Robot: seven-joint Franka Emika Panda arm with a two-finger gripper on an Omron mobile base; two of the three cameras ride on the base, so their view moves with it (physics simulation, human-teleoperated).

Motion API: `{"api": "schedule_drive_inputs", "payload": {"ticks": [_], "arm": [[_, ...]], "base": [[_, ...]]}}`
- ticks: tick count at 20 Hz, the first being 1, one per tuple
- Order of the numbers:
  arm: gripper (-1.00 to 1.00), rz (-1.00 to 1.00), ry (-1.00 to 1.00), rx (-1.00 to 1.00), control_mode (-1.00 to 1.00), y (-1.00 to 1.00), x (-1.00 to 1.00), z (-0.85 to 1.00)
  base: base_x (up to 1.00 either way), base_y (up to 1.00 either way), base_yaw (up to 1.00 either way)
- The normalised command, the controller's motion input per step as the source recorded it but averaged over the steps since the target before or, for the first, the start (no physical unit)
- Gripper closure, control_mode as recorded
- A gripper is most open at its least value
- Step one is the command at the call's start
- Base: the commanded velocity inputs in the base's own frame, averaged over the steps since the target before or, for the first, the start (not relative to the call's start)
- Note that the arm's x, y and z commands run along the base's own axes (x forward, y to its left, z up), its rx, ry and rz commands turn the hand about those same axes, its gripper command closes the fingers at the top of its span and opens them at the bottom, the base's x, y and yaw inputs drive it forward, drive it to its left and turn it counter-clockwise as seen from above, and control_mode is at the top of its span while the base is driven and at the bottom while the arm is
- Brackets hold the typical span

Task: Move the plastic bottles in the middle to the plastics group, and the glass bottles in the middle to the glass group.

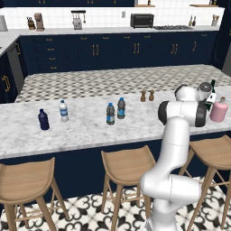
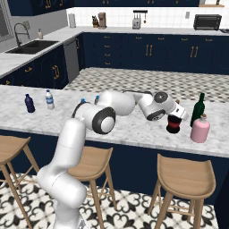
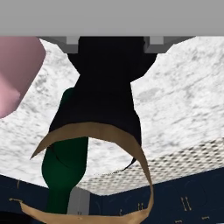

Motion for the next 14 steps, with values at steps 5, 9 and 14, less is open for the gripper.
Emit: {"api": "schedule_drive_inputs", "payload": {"ticks": [5,9,14], "arm": [[1.00,-0.04,0.00,0.00,-1.00,0.00,0.00,0.00],[-1.00,0.00,0.00,0.00,-1.00,0.00,0.00,0.00],[-1.00,0.00,0.00,-0.01,-1.00,0.00,0.00,0.01]], "base": [[0.00,0.00,0.00],[0.00,0.00,0.00],[0.00,0.00,0.00]]}}
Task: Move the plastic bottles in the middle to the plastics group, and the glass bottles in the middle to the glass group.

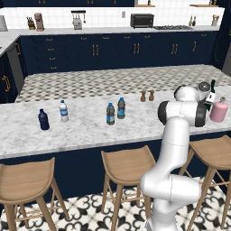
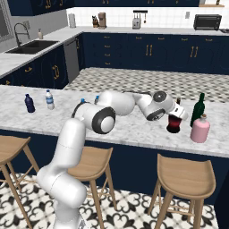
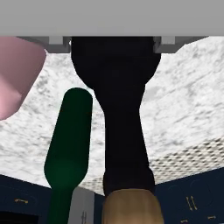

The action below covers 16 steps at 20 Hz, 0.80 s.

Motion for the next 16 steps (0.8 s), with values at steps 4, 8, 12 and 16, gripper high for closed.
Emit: {"api": "schedule_drive_inputs", "payload": {"ticks": [4,8,12,16], "arm": [[-1.00,0.00,0.00,-0.04,-1.00,0.00,0.00,0.11],[-1.00,0.00,0.00,-0.05,-1.00,0.01,0.00,0.26],[-1.00,0.00,0.00,-0.04,-1.00,0.14,-0.10,0.30],[-1.00,0.00,0.00,-0.01,-1.00,0.35,-0.49,0.22]], "base": [[0.00,0.00,0.00],[0.00,0.00,0.00],[0.00,0.00,0.00],[0.00,0.00,0.00]]}}
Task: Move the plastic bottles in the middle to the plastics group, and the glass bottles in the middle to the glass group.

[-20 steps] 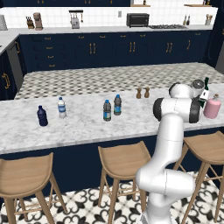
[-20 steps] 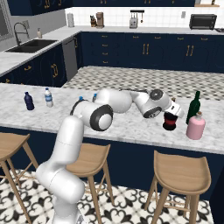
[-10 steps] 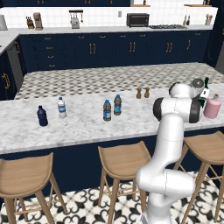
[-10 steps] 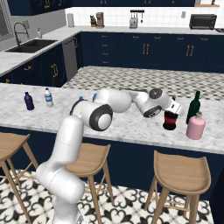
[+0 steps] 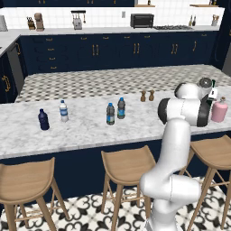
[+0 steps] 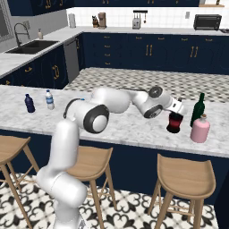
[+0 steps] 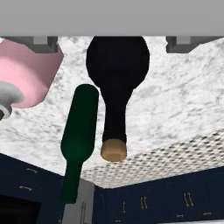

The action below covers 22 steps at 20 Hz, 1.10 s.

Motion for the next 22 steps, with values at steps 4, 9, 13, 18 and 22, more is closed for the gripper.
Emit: {"api": "schedule_drive_inputs", "payload": {"ticks": [4,9,13,18,22], "arm": [[-1.00,0.13,0.02,0.00,-1.00,0.17,-0.54,0.16],[-1.00,0.17,0.06,0.00,-1.00,0.18,-0.65,0.21],[-1.00,0.20,0.11,0.00,-1.00,0.16,-0.44,0.41],[-1.00,0.19,0.12,0.00,-1.00,0.19,-0.28,0.52],[-1.00,0.18,0.06,0.04,-1.00,0.40,-0.14,0.04]], "base": [[0.00,0.00,0.00],[0.00,0.00,0.00],[0.00,0.00,0.00],[0.00,0.00,0.00],[0.00,0.00,0.00]]}}
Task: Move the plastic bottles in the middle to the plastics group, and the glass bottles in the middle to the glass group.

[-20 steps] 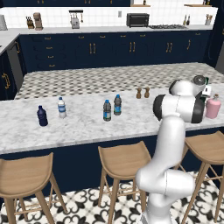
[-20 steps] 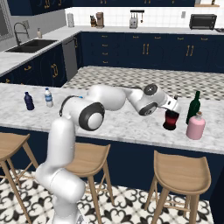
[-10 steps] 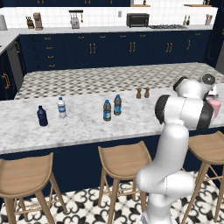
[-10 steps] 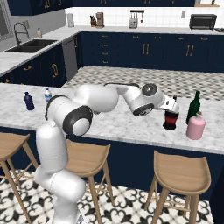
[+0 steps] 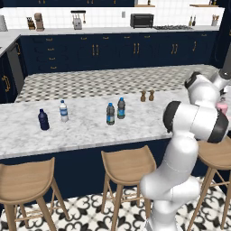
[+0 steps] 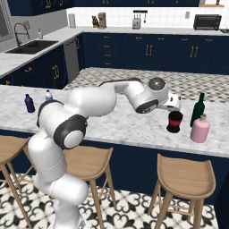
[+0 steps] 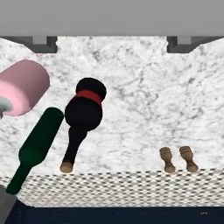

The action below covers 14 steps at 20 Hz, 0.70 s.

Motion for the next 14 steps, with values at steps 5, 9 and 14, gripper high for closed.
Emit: {"api": "schedule_drive_inputs", "payload": {"ticks": [5,9,14], "arm": [[-1.00,0.14,0.00,0.00,-1.00,0.88,-0.01,0.00],[-1.00,0.05,0.00,0.00,-1.00,1.00,-0.02,0.00],[-1.00,0.03,0.04,-0.06,-1.00,1.00,-0.10,0.00]], "base": [[0.00,0.00,0.00],[0.00,0.00,0.00],[0.00,0.00,0.00]]}}
